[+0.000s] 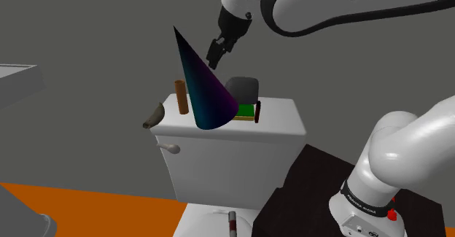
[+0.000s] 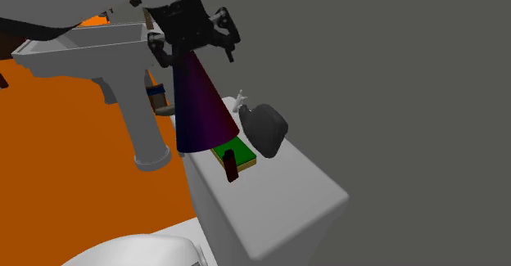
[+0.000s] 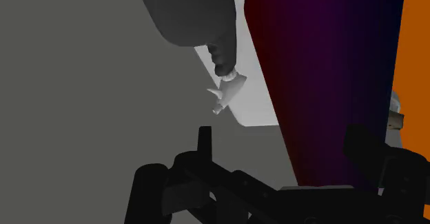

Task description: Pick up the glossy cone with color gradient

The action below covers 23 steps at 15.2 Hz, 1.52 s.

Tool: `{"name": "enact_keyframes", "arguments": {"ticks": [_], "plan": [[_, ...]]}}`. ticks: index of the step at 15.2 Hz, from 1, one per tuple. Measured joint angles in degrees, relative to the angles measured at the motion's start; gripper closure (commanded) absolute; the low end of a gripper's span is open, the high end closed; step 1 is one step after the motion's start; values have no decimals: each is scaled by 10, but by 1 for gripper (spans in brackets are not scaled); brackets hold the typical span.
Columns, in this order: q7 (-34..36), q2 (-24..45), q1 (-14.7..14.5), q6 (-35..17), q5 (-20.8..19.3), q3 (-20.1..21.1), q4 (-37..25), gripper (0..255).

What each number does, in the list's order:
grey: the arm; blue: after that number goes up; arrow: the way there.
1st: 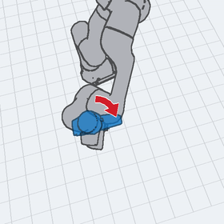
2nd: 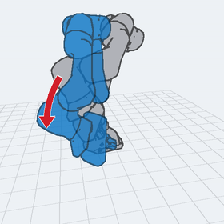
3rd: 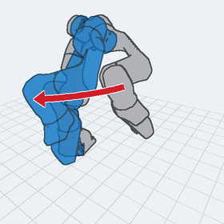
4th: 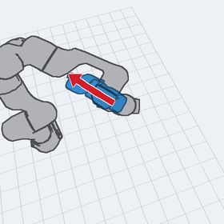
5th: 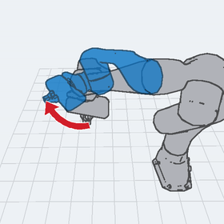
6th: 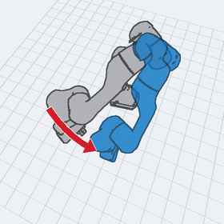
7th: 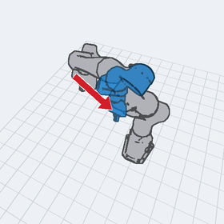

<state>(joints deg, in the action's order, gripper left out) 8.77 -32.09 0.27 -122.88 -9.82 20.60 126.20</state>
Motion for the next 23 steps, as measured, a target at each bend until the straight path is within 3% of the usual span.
{"name": "enact_keyframes", "arguments": {"ticks": [6, 14, 15, 23], "plan": [[82, 62, 38, -80, -81, 85, -53, 0], [120, 65, 48, -136, -108, 106, -10, 0], [121, 65, 48, -139, -109, 106, -6, 255], [123, 66, 50, -143, -110, 106, -6, 255]]}}
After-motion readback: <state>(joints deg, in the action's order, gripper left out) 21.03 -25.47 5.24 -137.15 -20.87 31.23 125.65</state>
